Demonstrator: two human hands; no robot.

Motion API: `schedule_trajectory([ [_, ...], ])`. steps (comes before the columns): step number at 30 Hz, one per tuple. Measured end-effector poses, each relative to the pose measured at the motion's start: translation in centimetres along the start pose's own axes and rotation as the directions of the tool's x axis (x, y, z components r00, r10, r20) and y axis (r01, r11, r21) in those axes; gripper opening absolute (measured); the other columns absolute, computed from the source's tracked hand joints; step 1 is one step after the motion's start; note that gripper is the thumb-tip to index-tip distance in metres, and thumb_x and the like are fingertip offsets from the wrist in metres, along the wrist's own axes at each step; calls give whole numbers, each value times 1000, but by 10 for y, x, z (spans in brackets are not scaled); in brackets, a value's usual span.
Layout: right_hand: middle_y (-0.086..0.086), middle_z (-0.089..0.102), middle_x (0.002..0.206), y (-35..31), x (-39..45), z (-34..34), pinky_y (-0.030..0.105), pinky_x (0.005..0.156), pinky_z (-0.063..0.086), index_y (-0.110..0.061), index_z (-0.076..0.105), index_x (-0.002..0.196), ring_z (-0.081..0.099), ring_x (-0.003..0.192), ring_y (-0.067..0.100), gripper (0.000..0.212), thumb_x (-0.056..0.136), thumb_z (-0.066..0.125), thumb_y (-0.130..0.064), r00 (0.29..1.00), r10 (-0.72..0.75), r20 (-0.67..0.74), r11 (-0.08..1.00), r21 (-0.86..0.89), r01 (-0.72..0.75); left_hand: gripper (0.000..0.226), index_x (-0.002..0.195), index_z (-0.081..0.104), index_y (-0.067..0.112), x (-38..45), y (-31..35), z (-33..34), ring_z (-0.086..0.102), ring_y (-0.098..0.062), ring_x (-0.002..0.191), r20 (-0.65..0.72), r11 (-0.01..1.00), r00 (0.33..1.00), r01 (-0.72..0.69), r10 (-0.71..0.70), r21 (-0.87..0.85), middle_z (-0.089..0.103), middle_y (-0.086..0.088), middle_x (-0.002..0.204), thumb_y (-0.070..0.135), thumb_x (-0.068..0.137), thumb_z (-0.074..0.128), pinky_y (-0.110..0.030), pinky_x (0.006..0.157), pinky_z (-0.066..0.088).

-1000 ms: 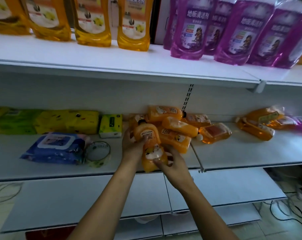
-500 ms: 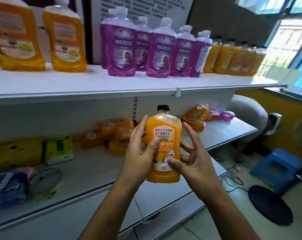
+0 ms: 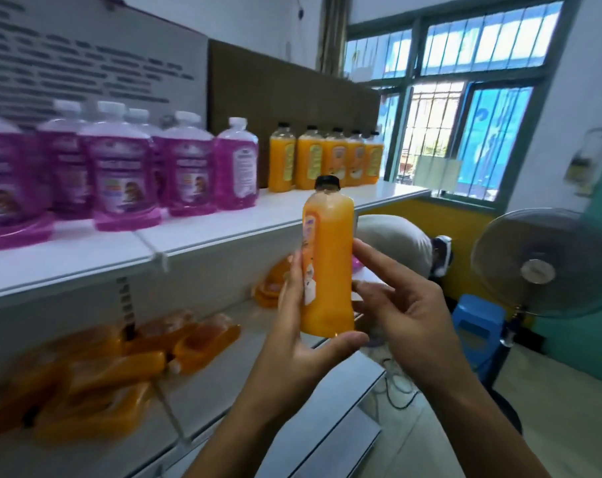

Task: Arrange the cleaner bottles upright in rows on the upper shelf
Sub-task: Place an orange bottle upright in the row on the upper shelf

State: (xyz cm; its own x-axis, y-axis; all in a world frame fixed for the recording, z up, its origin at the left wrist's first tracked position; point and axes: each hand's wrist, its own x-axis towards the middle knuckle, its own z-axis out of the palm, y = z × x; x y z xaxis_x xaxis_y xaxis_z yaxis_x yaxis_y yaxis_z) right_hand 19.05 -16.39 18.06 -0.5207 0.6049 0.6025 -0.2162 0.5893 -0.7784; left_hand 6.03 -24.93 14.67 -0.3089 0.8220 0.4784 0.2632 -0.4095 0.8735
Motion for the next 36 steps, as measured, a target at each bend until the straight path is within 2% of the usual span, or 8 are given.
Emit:
schedule_trajectory([
  [4, -25, 52, 143, 17, 34, -55, 18, 97, 51, -44, 54, 133, 52, 129, -1, 43, 93, 57, -30, 987, -140, 75, 969, -193, 152, 97, 148, 24, 45, 48, -9, 45, 60, 0, 113, 15, 980, 1000, 8, -5, -199, 55, 22, 131, 48, 65, 75, -18, 77, 55],
  [9, -35, 25, 149, 42, 80, -93, 5, 92, 45, -58, 37, 135, 37, 129, -14, 64, 82, 70, -46, 977, -138, 163, 946, -269, 178, 112, 145, 36, 30, 89, -28, 59, 59, -27, 122, 89, 949, 994, 92, -68, -302, 58, -1, 135, 60, 50, 87, -44, 95, 52],
  [13, -31, 24, 148, 61, 105, -112, 4, 82, 47, -61, 31, 136, 42, 123, -13, 86, 67, 81, -51, 973, -144, 179, 946, -265, 188, 116, 140, 40, 32, 107, -43, 61, 62, -26, 117, 108, 941, 987, 147, -120, -305, 62, 1, 129, 62, 39, 89, -39, 87, 56],
  [18, -26, 40, 144, 77, 138, -128, 8, 83, 50, -61, 34, 133, 50, 121, -9, 75, 71, 76, -51, 968, -150, 203, 966, -179, 187, 110, 138, 31, 59, 141, -42, 67, 60, -4, 114, 70, 990, 994, 94, -87, -106, 54, 24, 131, 64, 43, 85, -24, 79, 57],
  [22, -34, 56, 128, 79, 167, -137, 11, 81, 52, -48, 43, 127, 59, 115, -8, 48, 82, 60, -51, 975, -187, 122, 981, -29, 192, 102, 133, 8, 75, 179, -39, 78, 41, 13, 124, -98, 960, 988, -90, 119, 264, 26, 49, 137, 66, 56, 74, -14, 82, 52],
  [28, -10, 54, 137, 91, 231, -116, 14, 80, 55, -51, 29, 138, 63, 114, 0, 69, 81, 68, -48, 961, -224, 161, 966, -93, 240, 104, 153, -1, 39, 240, -62, 60, 23, -18, 141, -180, 604, 879, -143, 441, 784, 18, 2, 159, 67, 70, 56, -34, 105, 27],
  [32, -19, 46, 130, 114, 272, -95, 6, 69, 50, -52, 26, 137, 59, 100, -18, 78, 78, 76, -37, 966, -199, 166, 975, -65, 212, 118, 155, -1, 28, 271, -80, 47, 27, -33, 141, -185, 483, 884, -52, 429, 874, 18, -11, 160, 44, 68, 77, -45, 105, 31],
  [36, -22, 43, 130, 141, 302, -88, 11, 75, 53, -42, 28, 144, 58, 109, -12, 77, 87, 73, -17, 951, -272, 150, 959, -42, 281, 123, 154, -10, 30, 283, -83, 39, 24, -29, 144, -121, 418, 932, -35, 341, 908, 13, -9, 162, 25, 72, 81, -37, 107, 29],
])
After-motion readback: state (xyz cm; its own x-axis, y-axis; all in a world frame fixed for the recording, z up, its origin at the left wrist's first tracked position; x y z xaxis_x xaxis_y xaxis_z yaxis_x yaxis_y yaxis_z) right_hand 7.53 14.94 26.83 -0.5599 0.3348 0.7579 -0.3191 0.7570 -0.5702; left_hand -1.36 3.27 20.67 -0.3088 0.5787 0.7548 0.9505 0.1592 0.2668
